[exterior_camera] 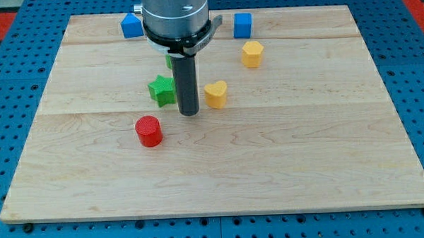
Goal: Push yellow heart up a bit
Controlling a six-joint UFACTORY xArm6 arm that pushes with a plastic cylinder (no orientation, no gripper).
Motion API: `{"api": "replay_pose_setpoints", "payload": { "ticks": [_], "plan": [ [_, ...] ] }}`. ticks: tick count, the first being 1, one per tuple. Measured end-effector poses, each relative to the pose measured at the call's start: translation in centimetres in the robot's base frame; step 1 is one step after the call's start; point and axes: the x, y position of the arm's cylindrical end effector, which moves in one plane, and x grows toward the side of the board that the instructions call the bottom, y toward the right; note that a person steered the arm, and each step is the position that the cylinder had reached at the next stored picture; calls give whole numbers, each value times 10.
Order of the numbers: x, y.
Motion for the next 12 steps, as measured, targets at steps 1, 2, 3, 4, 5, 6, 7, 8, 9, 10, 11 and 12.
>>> {"api": "replay_pose_setpoints", "payload": {
  "ticks": [1,2,3,4,5,6,7,8,9,10,11,12],
  "plan": [
    [-16,0],
    [-23,0],
    [-19,3],
    [-25,3],
    [-37,12],
    [-40,45],
    [-33,48],
    [-23,31],
    [-4,16],
    [8,21],
    [8,38],
    [8,47]
  ]
}}
